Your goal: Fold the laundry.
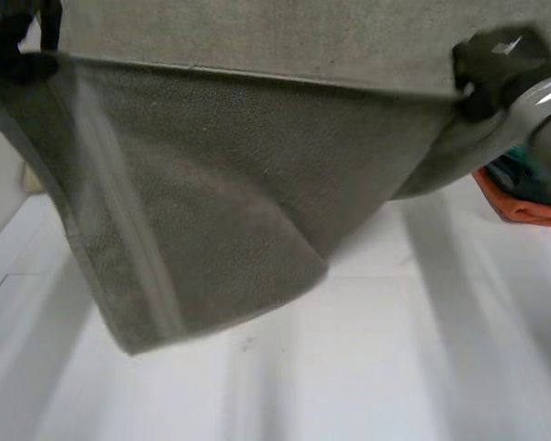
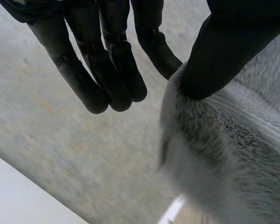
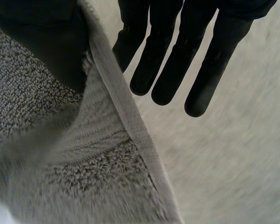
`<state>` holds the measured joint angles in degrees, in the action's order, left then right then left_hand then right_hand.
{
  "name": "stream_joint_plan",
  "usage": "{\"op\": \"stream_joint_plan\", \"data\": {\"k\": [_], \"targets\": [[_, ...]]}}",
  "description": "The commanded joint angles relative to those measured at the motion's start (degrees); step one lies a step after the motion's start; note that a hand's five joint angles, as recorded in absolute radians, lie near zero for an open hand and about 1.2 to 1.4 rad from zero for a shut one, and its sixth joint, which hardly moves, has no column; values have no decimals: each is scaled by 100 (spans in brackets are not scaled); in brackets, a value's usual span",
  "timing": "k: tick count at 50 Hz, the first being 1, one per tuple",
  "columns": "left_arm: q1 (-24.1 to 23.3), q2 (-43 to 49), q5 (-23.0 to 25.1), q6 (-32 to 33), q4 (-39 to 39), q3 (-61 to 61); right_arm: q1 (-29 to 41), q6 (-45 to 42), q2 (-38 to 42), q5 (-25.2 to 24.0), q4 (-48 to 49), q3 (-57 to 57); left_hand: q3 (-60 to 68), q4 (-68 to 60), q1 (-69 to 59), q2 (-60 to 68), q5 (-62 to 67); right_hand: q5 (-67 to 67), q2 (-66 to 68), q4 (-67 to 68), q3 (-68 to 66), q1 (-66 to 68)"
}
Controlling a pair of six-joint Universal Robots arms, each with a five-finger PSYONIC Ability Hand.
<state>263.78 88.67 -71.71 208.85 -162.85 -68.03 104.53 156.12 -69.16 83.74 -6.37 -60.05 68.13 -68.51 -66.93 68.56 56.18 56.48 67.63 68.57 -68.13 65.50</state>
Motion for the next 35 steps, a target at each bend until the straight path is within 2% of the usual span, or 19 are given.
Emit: {"op": "stream_joint_plan", "data": {"k": [1, 6, 10, 14, 18, 19, 21, 22, 26, 30, 35], "targets": [[156, 1132, 263, -38, -1, 53, -424, -248, -380, -753, -978, 484, 1187, -1149, -1307, 1144, 1382, 1352, 1237, 1143, -1187, 1450], [121, 2205, 157, -3, -28, 465, -434, -318, 262, -1052, -1410, 731, 1187, -1149, -1307, 1144, 1382, 1352, 1237, 1143, -1187, 1450], [16, 3137, 131, -64, -107, 1212, -337, -538, 868, -1061, -1403, 898, 1187, -1149, -1307, 1144, 1382, 1352, 1237, 1143, -1187, 1450], [-142, 4007, 104, -196, -317, 2371, -188, -731, 1580, -877, -850, 1363, 1187, -1149, -1307, 1144, 1382, 1352, 1237, 1143, -1187, 1450], [-335, 4676, 61, -459, -791, 3724, 58, -767, 2196, -456, 265, 2215, 1187, -1149, -1307, 1144, 1382, 1352, 1237, 1143, -1187, 1450], [-379, 4807, -9, -512, -1062, 4232, 128, -715, 2379, -255, 798, 2556, 1187, -1149, -1307, 1144, 1382, 1352, 1237, 1143, -1187, 1450], [-415, 4887, -176, -591, -1441, 4683, 173, -618, 2495, -60, 1425, 2848, 1187, -1149, -1307, 1144, 1382, 1352, 1237, 1143, -1187, 1450], [-424, 4940, -447, -679, -1860, 5033, 199, -478, 2556, 141, 2019, 3076, 1187, -1149, -1307, 1144, 1382, 1352, 1237, 1143, -1187, 1450], [-459, 4809, -1142, -995, -2863, 5396, 278, -118, 2496, 423, 3173, 3184, 1187, -1149, -1307, 1144, 1382, 1352, 1237, 1143, -1187, 1450], [-468, 4537, -1039, -1259, -3332, 5231, 331, -72, 2233, 415, 3230, 2991, 1187, -1149, -1307, 1144, 1382, 1352, 1237, 1143, -1187, 1450], [-371, 4159, -749, -1391, -3306, 4432, 331, -11, 1837, 345, 2931, 2367, 1187, -1149, -1307, 1144, 1382, 1352, 1237, 1143, -1187, 1450]]}}
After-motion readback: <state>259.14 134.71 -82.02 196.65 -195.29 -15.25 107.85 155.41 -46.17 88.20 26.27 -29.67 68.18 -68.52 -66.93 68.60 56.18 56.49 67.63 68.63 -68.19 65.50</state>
